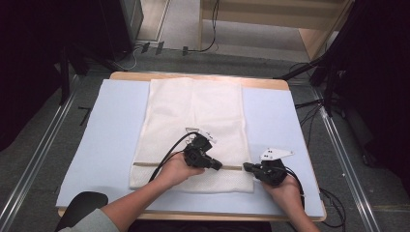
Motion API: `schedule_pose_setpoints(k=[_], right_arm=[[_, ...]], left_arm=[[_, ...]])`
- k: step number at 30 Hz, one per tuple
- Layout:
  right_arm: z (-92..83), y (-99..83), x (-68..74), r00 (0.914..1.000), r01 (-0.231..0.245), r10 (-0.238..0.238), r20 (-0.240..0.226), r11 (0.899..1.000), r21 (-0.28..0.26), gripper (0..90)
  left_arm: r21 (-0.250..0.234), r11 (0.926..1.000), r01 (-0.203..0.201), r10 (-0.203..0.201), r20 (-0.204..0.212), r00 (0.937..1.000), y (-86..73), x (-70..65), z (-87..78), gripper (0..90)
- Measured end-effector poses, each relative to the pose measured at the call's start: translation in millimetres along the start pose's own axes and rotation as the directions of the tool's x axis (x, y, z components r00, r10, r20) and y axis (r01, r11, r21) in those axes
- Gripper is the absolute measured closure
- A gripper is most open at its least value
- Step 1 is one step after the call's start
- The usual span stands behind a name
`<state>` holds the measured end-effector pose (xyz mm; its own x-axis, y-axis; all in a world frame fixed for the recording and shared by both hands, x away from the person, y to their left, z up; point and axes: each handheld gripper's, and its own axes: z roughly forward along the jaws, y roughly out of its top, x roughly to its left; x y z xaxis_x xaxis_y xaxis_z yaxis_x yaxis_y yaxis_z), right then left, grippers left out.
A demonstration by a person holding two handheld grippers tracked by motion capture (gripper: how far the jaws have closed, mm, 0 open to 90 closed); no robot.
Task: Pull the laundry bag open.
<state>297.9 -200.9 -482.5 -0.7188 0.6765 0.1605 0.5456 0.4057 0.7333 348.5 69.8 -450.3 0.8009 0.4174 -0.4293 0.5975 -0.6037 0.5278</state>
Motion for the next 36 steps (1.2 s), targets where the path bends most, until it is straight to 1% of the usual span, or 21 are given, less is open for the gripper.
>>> schedule_pose_setpoints(k=[1, 2, 6, 8, 10, 12, 14, 16, 17, 18, 21, 23, 24, 25, 26, 27, 31, 32, 33, 35, 36], right_arm=[[0.0, 0.0, 0.1, 1.0000, 0.001, -0.001, 0.001, 1.000, 0.000, 90.0], [-0.1, 0.0, -0.1, 1.0000, 0.000, 0.000, 0.000, 1.000, -0.001, 90.0], [0.0, 0.0, -0.3, 1.0000, 0.005, -0.005, 0.000, 1.000, -0.001, 90.0], [-0.2, 0.0, 0.0, 1.0000, 0.000, 0.000, 0.000, 1.000, 0.000, 90.0], [-0.1, 0.1, 0.1, 1.0000, 0.000, 0.000, 0.000, 1.000, 0.000, 90.0], [-0.1, 0.0, 0.0, 1.0000, -0.002, 0.002, -0.002, 1.000, 0.001, 90.0], [0.1, 0.0, -0.4, 1.0000, 0.002, -0.002, -0.001, 1.000, -0.002, 90.0], [-0.2, -0.1, -0.6, 1.0000, 0.001, -0.001, -0.003, 1.000, 0.000, 90.0], [-0.1, -0.1, -0.9, 1.0000, 0.004, -0.004, -0.003, 1.000, -0.002, 90.0], [0.0, -0.1, -1.0, 1.0000, 0.002, -0.002, -0.005, 1.000, -0.002, 90.0], [-0.2, -0.1, -1.2, 0.9999, 0.008, -0.008, -0.007, 1.000, 0.000, 90.0], [-0.1, -0.2, -1.6, 0.9999, 0.014, -0.014, -0.008, 1.000, -0.002, 90.0], [-0.2, -0.2, -1.4, 0.9999, 0.012, -0.012, -0.010, 1.000, 0.001, 90.0], [-0.2, -0.1, -1.6, 0.9998, 0.014, -0.014, -0.012, 1.000, 0.000, 90.0], [-0.3, -0.1, -1.9, 0.9998, 0.015, -0.015, -0.012, 1.000, 0.000, 90.0], [-0.1, 0.0, -2.4, 0.9996, 0.023, -0.023, -0.015, 1.000, -0.002, 90.0], [-0.1, -0.1, -2.4, 0.9993, 0.034, -0.034, -0.016, 0.999, -0.002, 90.0], [-0.2, 0.0, -2.6, 0.9993, 0.032, -0.032, -0.019, 0.999, -0.001, 90.0], [-0.2, 0.0, -2.6, 0.9993, 0.032, -0.032, -0.019, 0.999, -0.001, 90.0], [-0.2, 0.1, -3.0, 0.9992, 0.033, -0.033, -0.022, 0.999, 0.000, 90.0], [-0.1, 0.2, -3.2, 0.9992, 0.034, -0.034, -0.023, 0.999, 0.000, 90.0]], left_arm=[[-0.002, 1.0000, -0.003, 0.003, -0.008, 1.0000, -0.9, 0.3, -1.9, 89.3], [0.006, 1.0000, -0.001, 0.001, -0.006, 1.0000, -1.8, 0.6, -3.9, 89.3], [0.000, 1.0000, 0.002, -0.002, -0.009, 1.0000, -3.7, 1.9, -7.3, 89.3], [0.005, 1.0000, 0.003, -0.003, -0.005, 1.0000, -4.8, 3.5, -9.6, 89.3], [-0.001, 0.9999, 0.014, -0.014, 0.000, 0.9999, -6.4, 4.6, -11.5, 89.3], [0.000, 0.9999, 0.013, -0.013, 0.001, 0.9999, -8.6, 5.6, -14.7, 89.3], [-0.003, 0.9999, 0.014, -0.014, -0.005, 0.9999, -9.4, 6.2, -16.5, 89.2], [-0.005, 0.9993, 0.037, -0.037, 0.010, 0.9993, -11.7, 9.5, -19.4, 89.2], [-0.012, 0.9990, 0.043, -0.043, 0.010, 0.9990, -13.2, 11.0, -20.7, 89.3], [-0.008, 0.9985, 0.054, -0.054, 0.017, 0.9984, -14.5, 11.9, -21.5, 89.2], [-0.011, 0.9979, 0.064, -0.064, 0.015, 0.9978, -17.1, 12.7, -25.8, 89.2], [-0.018, 0.9966, 0.081, -0.081, 0.020, 0.9965, -18.8, 14.0, -29.7, 89.2], [-0.017, 0.9967, 0.080, -0.080, 0.016, 0.9967, -19.9, 15.5, -32.0, 89.2], [-0.022, 0.9949, 0.099, -0.098, 0.030, 0.9947, -21.2, 16.9, -34.1, 89.2], [-0.020, 0.9934, 0.113, -0.112, 0.030, 0.9932, -23.3, 19.6, -37.9, 89.2], [-0.020, 0.9934, 0.113, -0.112, 0.030, 0.9932, -23.3, 19.6, -37.9, 89.2], [-0.021, 0.9901, 0.139, -0.138, 0.040, 0.9897, -26.5, 23.3, -44.5, 89.2], [-0.027, 0.9899, 0.139, -0.138, 0.033, 0.9898, -27.4, 23.6, -46.4, 89.2], [-0.031, 0.9884, 0.149, -0.148, 0.043, 0.9881, -28.2, 24.3, -48.3, 89.2], [-0.034, 0.9885, 0.147, -0.146, 0.031, 0.9888, -30.4, 25.5, -53.2, 89.2], [-0.035, 0.9865, 0.160, -0.159, 0.037, 0.9866, -31.6, 26.1, -55.2, 89.2]])
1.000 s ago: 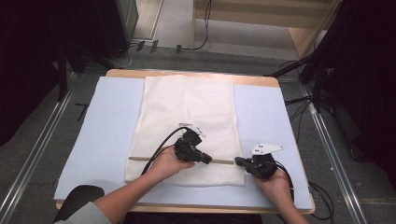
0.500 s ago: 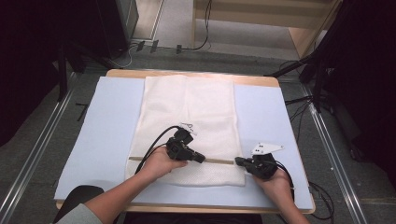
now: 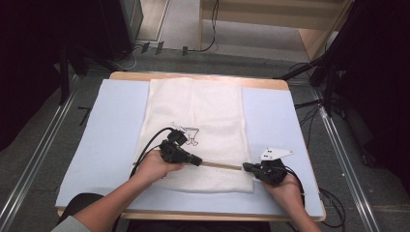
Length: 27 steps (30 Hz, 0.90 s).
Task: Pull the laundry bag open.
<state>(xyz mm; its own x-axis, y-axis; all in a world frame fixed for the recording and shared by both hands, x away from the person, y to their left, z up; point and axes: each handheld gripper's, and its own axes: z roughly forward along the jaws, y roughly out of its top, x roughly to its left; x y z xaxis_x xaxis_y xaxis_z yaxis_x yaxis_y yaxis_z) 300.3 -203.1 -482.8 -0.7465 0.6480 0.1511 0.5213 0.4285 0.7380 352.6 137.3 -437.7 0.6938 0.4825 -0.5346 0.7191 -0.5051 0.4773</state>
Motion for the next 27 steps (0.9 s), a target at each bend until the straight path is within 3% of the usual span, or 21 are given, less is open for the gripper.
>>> schedule_pose_setpoints(k=[10, 16, 27], right_arm=[[0.0, 0.6, -2.8, 0.9999, 0.005, -0.005, -0.016, 1.000, 0.002, 90.0], [0.2, 1.1, -3.8, 0.9996, 0.003, -0.003, -0.027, 1.000, 0.004, 90.0], [0.4, 2.4, -7.2, 0.9987, 0.015, -0.015, -0.048, 1.000, 0.012, 90.0]], left_arm=[[-0.016, 0.9998, 0.010, -0.010, -0.033, 0.9994, -11.6, 4.9, -20.0, 89.1], [-0.024, 0.9991, -0.034, 0.033, -0.071, 0.9969, -18.2, 4.0, -29.7, 89.1], [-0.034, 0.9994, -0.004, 0.001, -0.087, 0.9962, -35.0, 15.3, -51.6, 89.1]])
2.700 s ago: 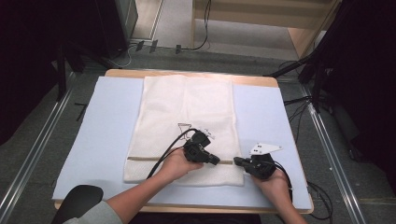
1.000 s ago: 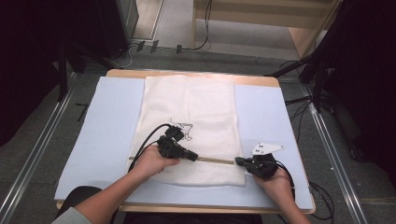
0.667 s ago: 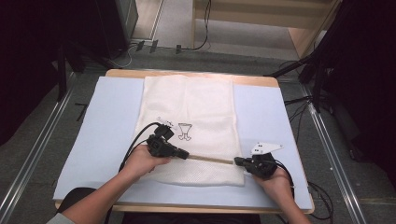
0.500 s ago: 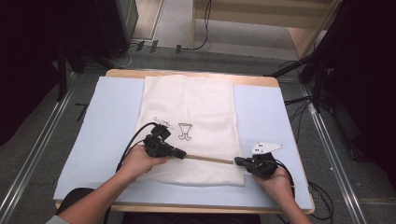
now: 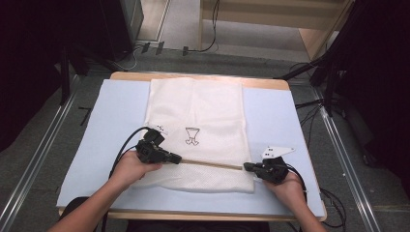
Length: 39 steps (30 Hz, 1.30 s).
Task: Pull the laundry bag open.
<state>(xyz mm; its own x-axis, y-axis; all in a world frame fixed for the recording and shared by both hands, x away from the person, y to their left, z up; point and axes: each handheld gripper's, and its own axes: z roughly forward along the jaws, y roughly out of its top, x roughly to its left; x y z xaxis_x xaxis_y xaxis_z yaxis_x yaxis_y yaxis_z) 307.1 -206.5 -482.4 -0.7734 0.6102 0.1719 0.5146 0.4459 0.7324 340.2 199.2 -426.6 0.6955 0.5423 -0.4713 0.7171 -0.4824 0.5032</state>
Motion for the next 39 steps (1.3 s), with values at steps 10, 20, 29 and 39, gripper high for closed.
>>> schedule_pose_setpoints(k=[10, 20, 29, 39], right_arm=[[-0.1, 0.4, -1.2, 1.0000, 0.003, -0.003, -0.009, 1.000, 0.004, 90.0], [-0.3, 0.6, -2.7, 0.9998, -0.001, 0.001, -0.020, 1.000, 0.008, 90.0], [-0.2, 0.7, -3.4, 0.9997, -0.001, 0.001, -0.025, 1.000, 0.009, 90.0], [-0.3, 1.2, -3.5, 0.9996, -0.008, 0.008, -0.026, 1.000, 0.013, 90.0]], left_arm=[[-0.015, 0.9997, 0.018, -0.019, -0.014, 0.9997, -9.3, 6.5, -12.5, 89.1], [-0.015, 0.9995, 0.029, -0.029, -0.019, 0.9994, -18.5, 11.3, -22.6, 89.2], [-0.017, 0.9992, 0.035, -0.036, -0.025, 0.9991, -22.8, 13.9, -28.2, 89.2], [-0.008, 0.9984, 0.057, -0.057, -0.029, 0.9980, -27.8, 18.3, -33.6, 89.2]])
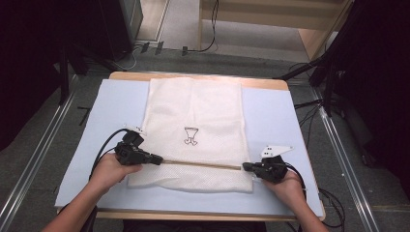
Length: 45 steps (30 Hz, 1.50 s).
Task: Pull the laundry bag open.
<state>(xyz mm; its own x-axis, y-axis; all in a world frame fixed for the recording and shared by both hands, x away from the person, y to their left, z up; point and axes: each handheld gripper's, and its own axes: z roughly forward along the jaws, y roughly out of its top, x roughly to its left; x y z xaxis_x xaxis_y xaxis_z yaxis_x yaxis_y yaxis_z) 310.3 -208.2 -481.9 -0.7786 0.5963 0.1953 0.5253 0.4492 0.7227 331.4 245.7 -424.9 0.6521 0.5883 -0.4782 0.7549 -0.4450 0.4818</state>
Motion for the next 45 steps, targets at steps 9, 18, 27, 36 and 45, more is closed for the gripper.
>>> schedule_pose_setpoints(k=[9, 18, 27, 36, 45], right_arm=[[0.0, 0.3, -0.3, 1.0000, 0.005, -0.005, 0.000, 1.000, 0.002, 90.0], [0.2, 1.0, -0.3, 1.0000, 0.004, -0.004, -0.001, 1.000, 0.006, 90.0], [0.1, 0.7, -0.7, 1.0000, 0.007, -0.007, 0.000, 1.000, 0.005, 90.0], [-0.3, 0.8, -0.7, 1.0000, 0.000, 0.000, 0.001, 1.000, 0.008, 90.0], [-0.1, 0.4, -1.4, 1.0000, 0.002, -0.002, 0.001, 1.000, 0.002, 90.0]], left_arm=[[-0.004, 1.0000, 0.001, -0.001, -0.010, 0.9999, -4.7, 2.5, -6.3, 89.2], [-0.004, 1.0000, 0.007, -0.007, 0.002, 1.0000, -7.8, 5.2, -11.6, 89.2], [-0.011, 0.9996, 0.025, -0.025, -0.024, 0.9994, -12.1, 10.2, -16.0, 89.2], [-0.023, 0.9982, 0.055, -0.056, -0.013, 0.9984, -20.7, 19.0, -27.5, 89.2], [-0.040, 0.9957, 0.083, -0.085, -0.039, 0.9956, -30.8, 26.6, -39.6, 89.2]])
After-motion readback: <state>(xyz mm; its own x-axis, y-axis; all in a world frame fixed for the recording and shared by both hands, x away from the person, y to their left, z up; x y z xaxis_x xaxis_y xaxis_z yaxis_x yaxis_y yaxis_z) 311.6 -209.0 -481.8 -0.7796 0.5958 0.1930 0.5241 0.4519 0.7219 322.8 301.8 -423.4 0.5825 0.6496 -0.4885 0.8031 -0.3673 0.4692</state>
